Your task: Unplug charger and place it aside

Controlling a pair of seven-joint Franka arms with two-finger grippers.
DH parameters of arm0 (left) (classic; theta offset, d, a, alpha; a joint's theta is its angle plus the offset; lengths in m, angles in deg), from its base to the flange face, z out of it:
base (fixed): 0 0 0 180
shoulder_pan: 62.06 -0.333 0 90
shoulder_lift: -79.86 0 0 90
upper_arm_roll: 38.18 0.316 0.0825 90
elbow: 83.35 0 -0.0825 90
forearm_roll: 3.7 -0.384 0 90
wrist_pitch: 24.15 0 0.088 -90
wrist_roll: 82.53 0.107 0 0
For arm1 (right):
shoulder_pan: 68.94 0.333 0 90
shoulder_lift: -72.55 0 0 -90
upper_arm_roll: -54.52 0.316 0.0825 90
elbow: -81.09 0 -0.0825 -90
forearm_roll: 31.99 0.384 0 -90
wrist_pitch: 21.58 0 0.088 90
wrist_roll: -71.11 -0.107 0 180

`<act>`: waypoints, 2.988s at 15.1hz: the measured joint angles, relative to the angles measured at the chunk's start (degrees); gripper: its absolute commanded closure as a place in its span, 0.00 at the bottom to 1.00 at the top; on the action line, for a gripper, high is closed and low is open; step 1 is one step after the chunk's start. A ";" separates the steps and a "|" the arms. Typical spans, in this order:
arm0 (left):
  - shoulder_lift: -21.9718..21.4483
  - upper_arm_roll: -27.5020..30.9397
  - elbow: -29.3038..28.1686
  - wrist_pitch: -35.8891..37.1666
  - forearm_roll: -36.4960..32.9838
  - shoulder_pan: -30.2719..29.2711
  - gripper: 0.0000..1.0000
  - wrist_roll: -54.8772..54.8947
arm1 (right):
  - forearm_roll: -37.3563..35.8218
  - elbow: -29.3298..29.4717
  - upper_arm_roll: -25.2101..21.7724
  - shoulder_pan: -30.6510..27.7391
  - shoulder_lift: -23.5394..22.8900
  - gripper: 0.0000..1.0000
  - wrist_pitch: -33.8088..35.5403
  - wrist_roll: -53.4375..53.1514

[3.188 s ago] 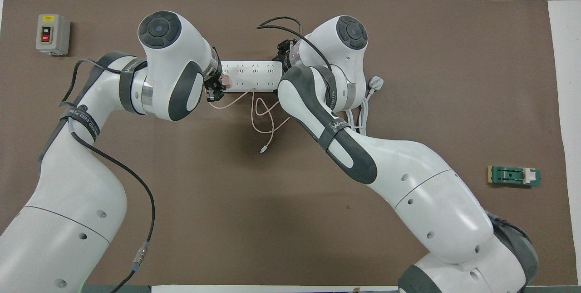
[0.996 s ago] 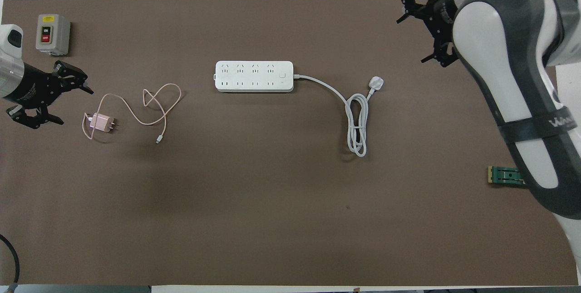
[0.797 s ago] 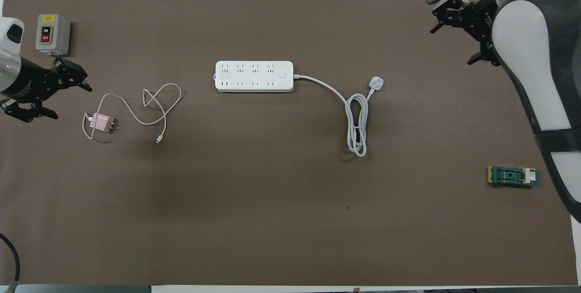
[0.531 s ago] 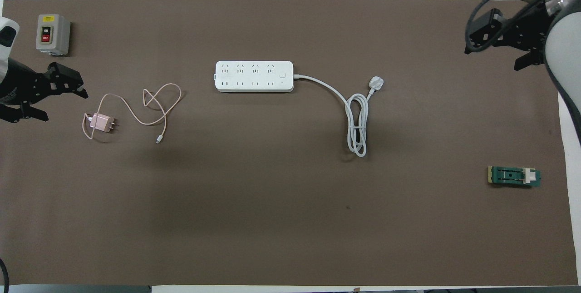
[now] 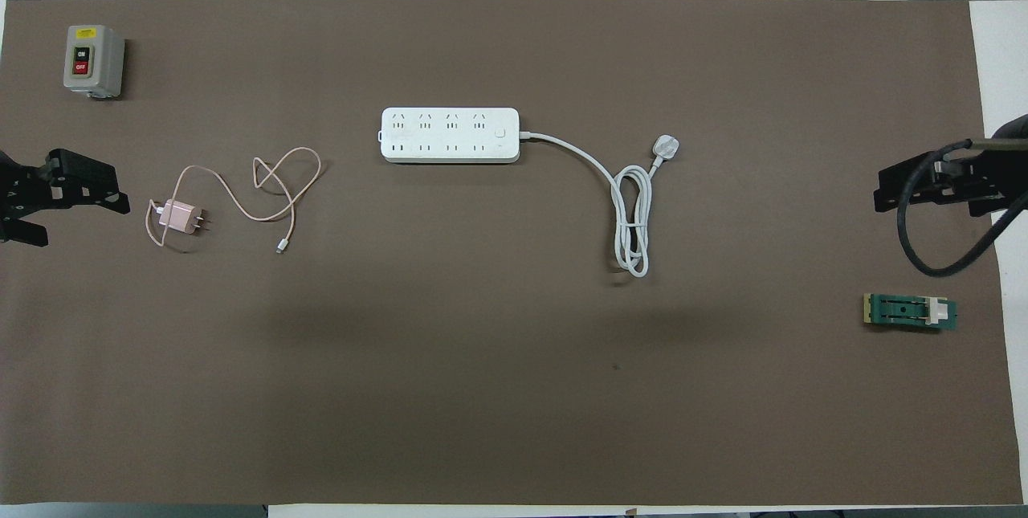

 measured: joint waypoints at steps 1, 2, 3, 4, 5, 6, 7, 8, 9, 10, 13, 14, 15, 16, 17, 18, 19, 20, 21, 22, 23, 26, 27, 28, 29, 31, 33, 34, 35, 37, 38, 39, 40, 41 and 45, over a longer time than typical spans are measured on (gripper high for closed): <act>0.18 -0.18 -0.24 0.00 -0.01 0.00 0.00 1.38 | 0.00 -0.96 0.00 -0.10 0.39 0.00 -0.17 0.83; 0.41 -0.42 -0.35 0.00 -0.01 0.01 0.00 2.19 | 0.00 -1.55 0.00 -0.12 0.58 0.00 -0.32 1.31; 0.61 -0.65 -0.38 0.00 -0.01 0.01 0.00 2.67 | 0.00 -1.82 0.00 -0.15 0.64 0.00 -0.42 1.51; 0.73 -0.82 -0.44 0.00 -0.01 0.02 0.00 3.37 | 0.00 -1.94 0.01 -0.30 0.66 0.00 -0.50 1.53; 0.79 -0.94 -0.49 0.00 -0.01 0.02 0.00 4.26 | -0.01 -2.06 0.00 -0.58 0.68 0.00 -0.68 1.53; 0.80 -1.02 -0.53 0.00 -0.01 0.02 0.00 5.16 | -0.12 -2.21 -0.02 -0.88 0.70 0.00 -1.07 1.53; 0.80 -1.06 -0.54 0.00 -0.01 0.02 0.00 6.12 | -0.71 -2.44 -0.02 -1.15 0.72 0.00 -1.89 1.47; 0.80 -1.08 -0.55 0.00 -0.02 0.02 0.00 7.22 | -2.02 -2.66 -0.04 -1.32 0.73 0.00 -2.86 1.09; 0.80 -1.08 -0.55 -0.07 -0.03 0.02 0.00 8.32 | -3.09 -2.82 -0.08 -1.38 0.73 0.00 -3.84 0.37; 0.80 -1.08 -0.55 -0.20 -0.07 0.02 0.00 9.11 | -3.70 -2.92 -0.09 -1.39 0.73 0.00 -4.91 -0.17; 0.79 -1.08 -0.31 -0.92 -0.20 0.02 0.00 10.06 | -4.03 -3.05 -0.07 -1.37 0.73 0.00 -6.11 -0.69; 0.76 -1.09 -0.15 -0.92 -0.22 0.02 0.00 10.38 | -4.03 -3.07 -0.02 -1.33 0.73 0.00 -6.16 -0.69; 0.71 -1.20 -0.06 -0.92 -0.31 0.02 0.00 10.92 | -4.03 -3.07 0.04 -1.29 0.74 0.00 -6.20 -0.69; 0.64 -1.51 -0.05 -0.92 -0.60 0.03 0.00 11.46 | -4.03 -3.07 0.12 -1.27 0.75 0.00 -6.27 -0.69; 0.59 -1.89 -0.05 -0.92 -0.97 0.03 0.00 11.75 | -4.03 -3.07 0.20 -1.26 0.77 0.00 -6.39 -0.69; 0.55 -2.19 -0.03 -0.92 -1.30 0.03 0.00 11.89 | -4.02 -3.07 0.28 -1.25 0.78 0.00 -6.43 -0.69; 0.46 -2.37 0.03 -0.96 -1.81 0.03 0.00 11.98 | -4.02 -3.07 0.36 -1.24 0.80 0.00 -6.44 -0.69; 0.23 -2.52 0.11 -1.03 -2.51 -0.01 0.00 12.20 | -3.96 -3.07 0.45 -1.23 0.80 0.00 -6.44 -0.62; -0.21 -2.74 0.12 -1.04 -2.85 -0.04 0.00 12.42 | -3.91 -3.07 0.57 -1.21 0.80 0.00 -6.43 -0.30; -0.67 -3.17 0.12 -1.02 -3.08 -0.05 0.00 12.61 | -3.90 -3.07 0.66 -1.16 0.81 0.00 -6.43 0.38; -1.06 -3.78 0.12 -1.03 -3.41 -0.05 0.00 12.65 | -3.89 -3.07 0.70 -1.11 0.81 0.00 -6.39 0.95; -1.84 -4.72 0.13 -1.20 -3.75 -0.05 0.00 12.65 | -3.37 -3.07 0.82 -0.99 0.81 0.00 -6.17 1.86; -1.88 -4.71 0.13 -1.31 -3.76 -0.12 0.00 12.65 | -2.40 -3.07 0.83 -0.98 0.81 0.00 -5.90 2.01; -1.87 -4.66 0.12 -1.61 -3.76 -0.24 0.00 12.65 | -1.29 -3.07 0.84 -0.97 0.83 0.00 -5.69 2.06; -1.87 -4.62 0.12 -1.96 -3.76 -0.34 0.00 12.65 | -0.73 -3.07 0.84 -0.94 0.86 0.00 -5.58 2.18; -1.86 -4.62 0.11 -2.29 -3.76 -0.47 0.00 12.65 | -0.44 -3.07 0.84 -0.80 0.90 0.00 -5.55 2.26; -1.85 -4.62 0.11 -2.32 -3.76 -0.49 0.00 12.65 | -0.30 -3.07 0.85 -0.60 0.90 0.00 -5.55 2.26; -1.84 -4.62 0.10 -2.32 -3.76 -0.49 0.00 12.65 | -0.24 -3.07 0.86 -0.42 0.90 0.00 -5.55 2.26; -1.84 -4.62 0.10 -2.33 -3.76 -0.49 0.00 12.65 | -0.23 -3.09 0.86 -0.25 0.90 0.00 -5.55 2.26; -1.83 -4.62 0.09 -2.33 -3.76 -0.49 0.00 12.65 | -0.23 -3.12 0.87 -0.14 0.90 0.00 -5.25 2.20; -1.83 -4.62 0.09 -2.33 -3.76 -0.49 0.00 12.65 | -0.23 -3.13 0.87 -0.13 0.90 0.00 -4.78 2.20; -1.81 -4.62 0.08 -2.33 -3.76 -0.49 0.00 12.65 | -0.23 -3.13 0.87 -0.13 0.90 0.00 -4.43 2.20; -1.79 -4.62 0.07 -2.33 -3.76 -0.49 0.00 12.65 | -0.24 -3.13 0.86 -0.13 0.91 0.00 -4.28 2.20; -1.77 -4.64 0.04 -2.33 -3.76 -0.49 0.00 12.65 | -0.31 -3.13 0.85 -0.13 0.91 0.00 -4.28 2.19; -1.74 -4.73 -0.08 -2.33 -3.76 -0.49 0.00 12.65 | -1.93 -3.13 0.82 -0.13 0.91 0.00 -4.27 2.19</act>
